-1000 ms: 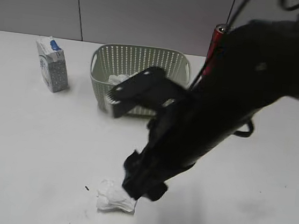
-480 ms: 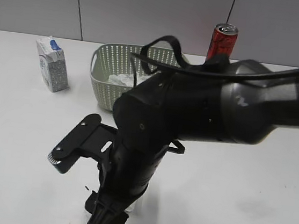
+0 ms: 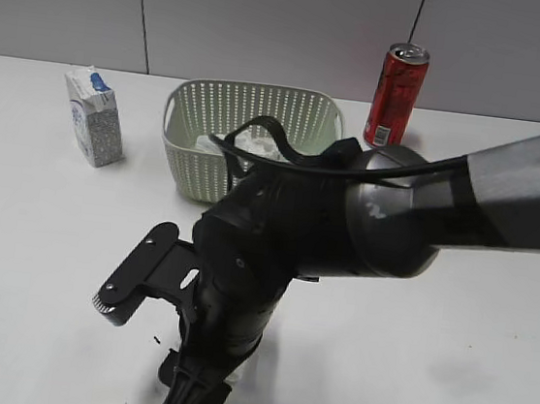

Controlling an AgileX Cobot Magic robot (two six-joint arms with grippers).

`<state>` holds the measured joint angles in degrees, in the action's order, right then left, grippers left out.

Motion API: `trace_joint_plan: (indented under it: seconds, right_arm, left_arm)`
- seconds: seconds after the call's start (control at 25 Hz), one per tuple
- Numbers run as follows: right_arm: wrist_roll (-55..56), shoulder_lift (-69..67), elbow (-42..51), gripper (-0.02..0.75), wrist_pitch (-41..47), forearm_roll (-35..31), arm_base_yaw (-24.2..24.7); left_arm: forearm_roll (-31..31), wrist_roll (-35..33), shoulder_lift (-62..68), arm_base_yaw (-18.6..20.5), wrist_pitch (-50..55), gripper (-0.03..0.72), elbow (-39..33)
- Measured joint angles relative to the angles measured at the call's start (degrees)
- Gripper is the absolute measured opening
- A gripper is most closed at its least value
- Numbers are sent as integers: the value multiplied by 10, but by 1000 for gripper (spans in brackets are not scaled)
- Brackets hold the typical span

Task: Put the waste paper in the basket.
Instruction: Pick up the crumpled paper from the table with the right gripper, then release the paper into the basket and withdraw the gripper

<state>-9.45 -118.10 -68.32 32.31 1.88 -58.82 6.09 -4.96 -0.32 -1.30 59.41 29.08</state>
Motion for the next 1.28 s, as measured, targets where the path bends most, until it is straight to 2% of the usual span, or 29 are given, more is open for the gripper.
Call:
trace_joint_plan:
  seconds: [0.16, 0.4, 0.48, 0.68, 0.84, 1.12, 1.28]
  right_arm:
    - [1, -1, -3, 447, -3, 1, 0]
    - [1, -4, -49, 94, 36, 2, 0]
    - [2, -4, -81, 18, 53, 2, 0]
    - [31, -4, -195, -6, 56, 4, 13]
    - [90, -4, -269, -6, 6, 15, 66]
    - [139, -9, -291, -6, -83, 20, 190]
    - [140, -34, -291, -6, -122, 20, 216]
  left_arm:
    - [0, 0, 0, 0, 0, 546, 0]
    - [0, 0, 0, 0, 0, 544, 0]
    - [0, 0, 0, 0, 0, 544, 0]
    - [0, 0, 0, 0, 1, 544, 0]
    - [-1, 0, 0, 0, 1, 544, 0]
    - [-1, 0, 0, 0, 1, 544, 0]
    - [-1, 0, 0, 0, 2, 544, 0]
